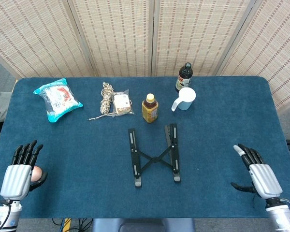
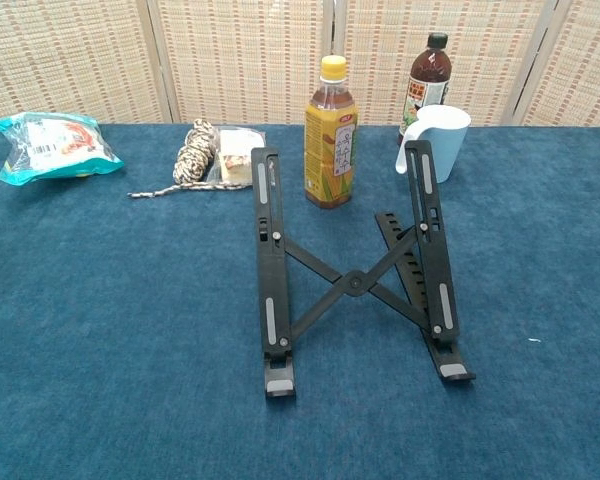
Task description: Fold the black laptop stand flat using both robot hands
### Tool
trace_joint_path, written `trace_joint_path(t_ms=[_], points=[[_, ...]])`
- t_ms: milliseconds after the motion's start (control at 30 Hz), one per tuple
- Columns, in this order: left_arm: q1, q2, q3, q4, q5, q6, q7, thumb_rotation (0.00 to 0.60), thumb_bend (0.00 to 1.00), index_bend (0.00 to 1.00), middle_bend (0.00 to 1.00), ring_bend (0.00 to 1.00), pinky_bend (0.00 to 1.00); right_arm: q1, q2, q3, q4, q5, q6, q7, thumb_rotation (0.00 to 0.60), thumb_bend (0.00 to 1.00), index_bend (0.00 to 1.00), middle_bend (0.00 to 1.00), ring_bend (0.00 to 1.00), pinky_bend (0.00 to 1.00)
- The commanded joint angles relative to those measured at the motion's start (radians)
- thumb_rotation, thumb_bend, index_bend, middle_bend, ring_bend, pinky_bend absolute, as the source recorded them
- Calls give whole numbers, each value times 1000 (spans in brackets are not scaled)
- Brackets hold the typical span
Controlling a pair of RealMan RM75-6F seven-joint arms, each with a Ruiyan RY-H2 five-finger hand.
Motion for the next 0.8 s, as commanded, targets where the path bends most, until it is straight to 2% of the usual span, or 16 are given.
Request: trace_joint_path(t_ms=[33, 367, 533, 800], points=[[4, 3, 1, -2, 3, 6, 0, 600, 250, 75, 0, 0, 0, 50, 25, 2, -38, 17, -79, 115, 600, 0, 0, 69, 0, 0], [10, 17, 2, -27, 6, 11, 17, 600, 250, 75, 0, 0, 0, 166, 29, 25, -28, 10, -233, 419, 600, 0, 0, 83, 0, 0], [7, 18, 2, -37, 0, 0, 31, 600, 250, 75, 0, 0, 0, 225, 0, 57, 10, 19, -280, 576, 600, 95, 0, 83, 0, 0], [5, 13, -4, -36, -11, -3, 36, 600, 250, 76, 0, 0, 0, 323, -68, 117, 73, 86, -380, 709, 600, 0, 0, 82, 0, 0]])
